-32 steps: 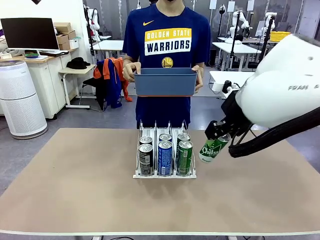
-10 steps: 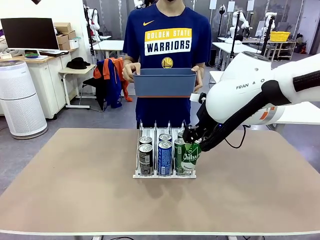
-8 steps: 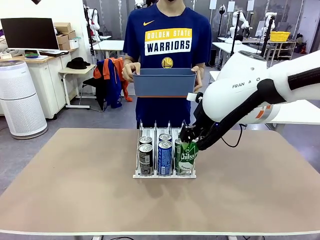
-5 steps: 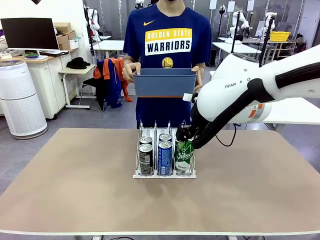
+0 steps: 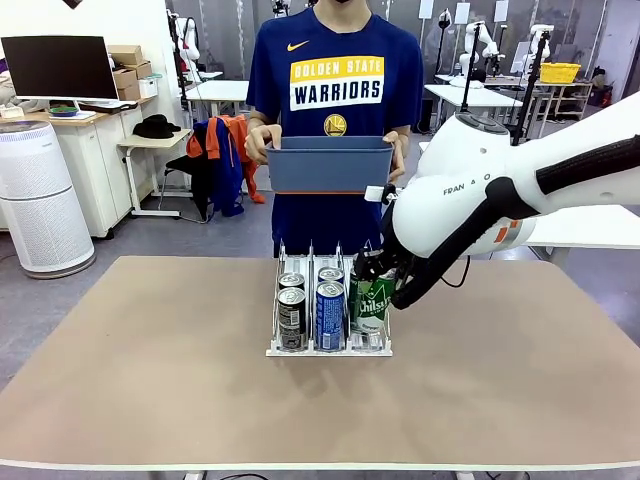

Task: Fill the beverage cans into the dispenser.
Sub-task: Place the picked Sprite in the line of the Automatic Can Dispenser with the same cans.

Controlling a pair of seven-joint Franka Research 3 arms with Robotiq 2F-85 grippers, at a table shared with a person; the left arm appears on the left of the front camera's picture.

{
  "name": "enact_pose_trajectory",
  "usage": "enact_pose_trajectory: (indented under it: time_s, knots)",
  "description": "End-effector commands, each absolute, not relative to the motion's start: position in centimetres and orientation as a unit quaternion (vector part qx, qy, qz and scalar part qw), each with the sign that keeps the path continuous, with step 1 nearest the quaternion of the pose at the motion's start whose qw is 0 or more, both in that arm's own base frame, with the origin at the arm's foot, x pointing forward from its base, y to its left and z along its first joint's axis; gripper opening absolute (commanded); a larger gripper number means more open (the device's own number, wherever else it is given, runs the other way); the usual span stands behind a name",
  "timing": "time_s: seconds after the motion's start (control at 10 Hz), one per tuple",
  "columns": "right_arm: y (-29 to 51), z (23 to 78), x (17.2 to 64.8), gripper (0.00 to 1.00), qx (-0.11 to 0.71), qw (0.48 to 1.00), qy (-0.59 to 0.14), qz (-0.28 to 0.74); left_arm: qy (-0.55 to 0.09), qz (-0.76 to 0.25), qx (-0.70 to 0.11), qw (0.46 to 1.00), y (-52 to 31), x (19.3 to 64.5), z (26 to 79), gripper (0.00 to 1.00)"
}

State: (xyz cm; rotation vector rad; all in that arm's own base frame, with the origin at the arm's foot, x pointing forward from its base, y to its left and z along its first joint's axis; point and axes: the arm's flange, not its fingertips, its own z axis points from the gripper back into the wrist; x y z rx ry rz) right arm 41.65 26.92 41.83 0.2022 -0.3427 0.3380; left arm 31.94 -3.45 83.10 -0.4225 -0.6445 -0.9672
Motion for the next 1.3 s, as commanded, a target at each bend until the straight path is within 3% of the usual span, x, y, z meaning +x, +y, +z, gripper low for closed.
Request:
enact_pose_trajectory:
  time_s: [0.0, 0.8, 0.9, 1.0, 1.1, 1.2]
  knots:
    - [27.7, 41.4, 43.0, 0.58, 0.089, 0.966, -0.187, 0.155, -0.304, -0.453, -0.193, 0.816, -3.4, 31.9, 83.0, 1.00]
    - [28.6, 38.6, 42.0, 0.58, 0.084, 0.953, -0.120, 0.266, -0.304, -0.453, -0.193, 0.816, -3.4, 31.9, 83.0, 1.00]
    - [28.6, 38.7, 41.7, 0.77, 0.086, 0.952, -0.108, 0.272, -0.304, -0.453, -0.193, 0.816, -3.4, 31.9, 83.0, 1.00]
    - [28.6, 39.1, 41.5, 0.78, 0.086, 0.953, -0.104, 0.271, -0.304, -0.453, -0.193, 0.816, -3.4, 31.9, 83.0, 1.00]
    - [28.4, 39.8, 41.3, 0.97, 0.087, 0.953, -0.102, 0.273, -0.304, -0.453, -0.193, 0.816, -3.4, 31.9, 83.0, 1.00]
    - [28.3, 40.5, 41.1, 0.81, 0.090, 0.951, -0.106, 0.275, -0.304, -0.453, -0.193, 0.816, -3.4, 31.9, 83.0, 1.00]
